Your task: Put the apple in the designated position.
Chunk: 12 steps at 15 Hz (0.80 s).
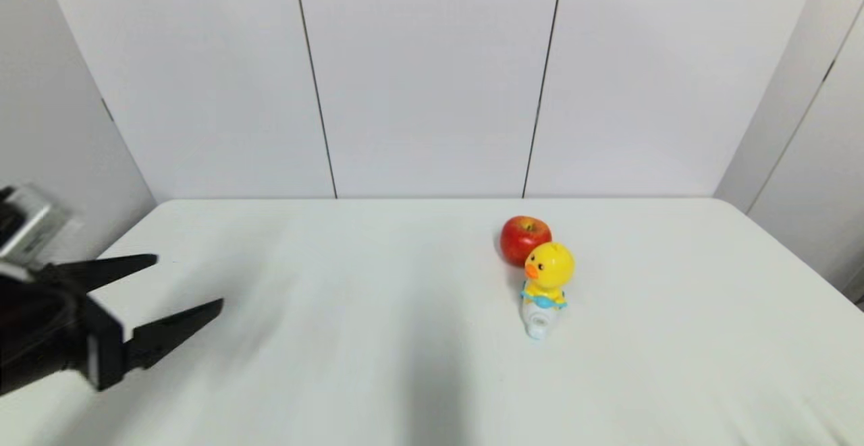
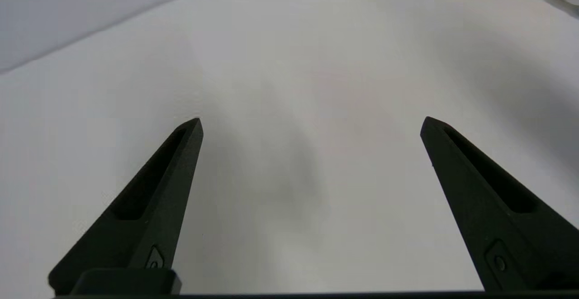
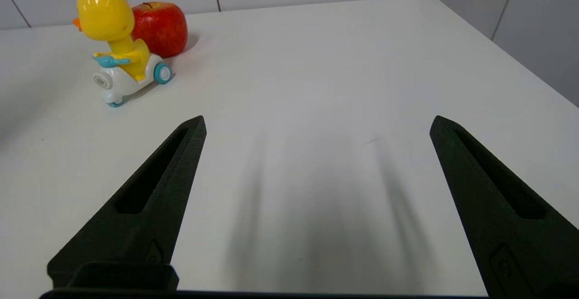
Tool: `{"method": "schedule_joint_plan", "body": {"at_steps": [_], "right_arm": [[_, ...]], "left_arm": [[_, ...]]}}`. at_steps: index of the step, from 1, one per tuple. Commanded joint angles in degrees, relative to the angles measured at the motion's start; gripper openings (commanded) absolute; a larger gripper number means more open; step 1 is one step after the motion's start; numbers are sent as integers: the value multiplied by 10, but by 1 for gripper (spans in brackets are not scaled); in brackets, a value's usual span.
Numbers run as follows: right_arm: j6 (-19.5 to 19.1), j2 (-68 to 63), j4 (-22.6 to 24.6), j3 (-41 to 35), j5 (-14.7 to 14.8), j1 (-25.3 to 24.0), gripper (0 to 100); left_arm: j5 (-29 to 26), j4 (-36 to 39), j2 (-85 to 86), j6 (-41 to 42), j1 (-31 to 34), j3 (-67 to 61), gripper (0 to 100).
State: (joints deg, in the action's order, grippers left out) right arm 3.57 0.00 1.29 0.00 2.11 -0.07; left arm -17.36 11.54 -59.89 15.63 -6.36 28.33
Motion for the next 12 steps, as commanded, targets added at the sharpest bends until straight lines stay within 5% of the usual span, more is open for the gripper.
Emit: {"method": "schedule_joint_plan", "body": {"at_steps": [1,4,7,12], "right_arm": [[0,-1,0,-4,0,0,100],[0,-1,0,-4,0,0,100],[-1,-1,0,-4,0,0,100],[-1,-1,0,-4,0,0,100]], "left_arm": [[95,25,436,-4,71,-233,100],[181,-23,591,-5,63,-283,100],[132,-120,599,-46,62,-283,100],[144,-115,599,-100,62,-283,100]]}}
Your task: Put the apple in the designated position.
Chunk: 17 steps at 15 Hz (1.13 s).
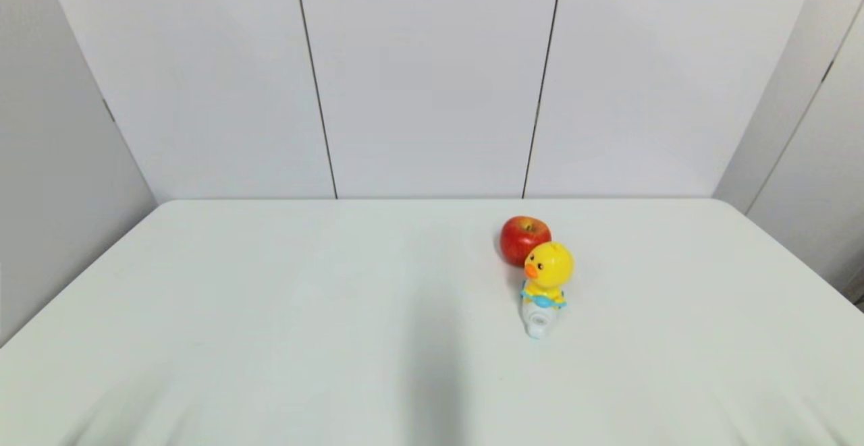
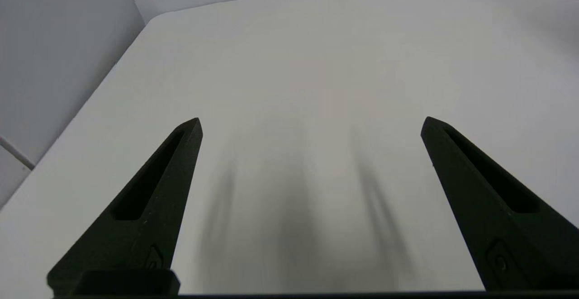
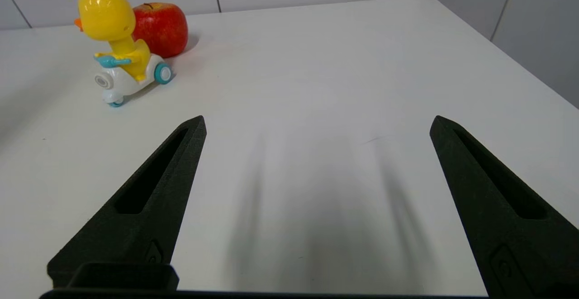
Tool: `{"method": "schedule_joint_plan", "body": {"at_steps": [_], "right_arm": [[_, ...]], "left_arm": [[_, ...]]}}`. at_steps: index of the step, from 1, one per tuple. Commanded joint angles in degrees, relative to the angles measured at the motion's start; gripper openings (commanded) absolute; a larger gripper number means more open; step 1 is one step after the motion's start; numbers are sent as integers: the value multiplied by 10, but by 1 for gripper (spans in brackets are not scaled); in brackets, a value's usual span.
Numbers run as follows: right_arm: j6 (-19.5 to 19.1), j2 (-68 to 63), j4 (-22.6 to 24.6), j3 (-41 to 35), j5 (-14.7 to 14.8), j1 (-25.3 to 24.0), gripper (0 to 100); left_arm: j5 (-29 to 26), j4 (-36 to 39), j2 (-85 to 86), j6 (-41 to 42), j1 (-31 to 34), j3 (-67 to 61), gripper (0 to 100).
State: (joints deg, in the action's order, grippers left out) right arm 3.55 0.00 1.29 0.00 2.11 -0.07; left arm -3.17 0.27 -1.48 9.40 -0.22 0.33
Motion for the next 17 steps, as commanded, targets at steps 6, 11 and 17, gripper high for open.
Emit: {"method": "schedule_joint_plan", "body": {"at_steps": [6,11,17], "right_arm": [[0,-1,1,-4,0,0,100],[0,-1,6,-5,1,0,100],[1,-1,10,-6,0,0,100]], "left_arm": [[32,-1,15,-97,0,-3,100],[32,-1,15,-97,0,-3,100],[32,-1,15,-97,0,-3,100]]}}
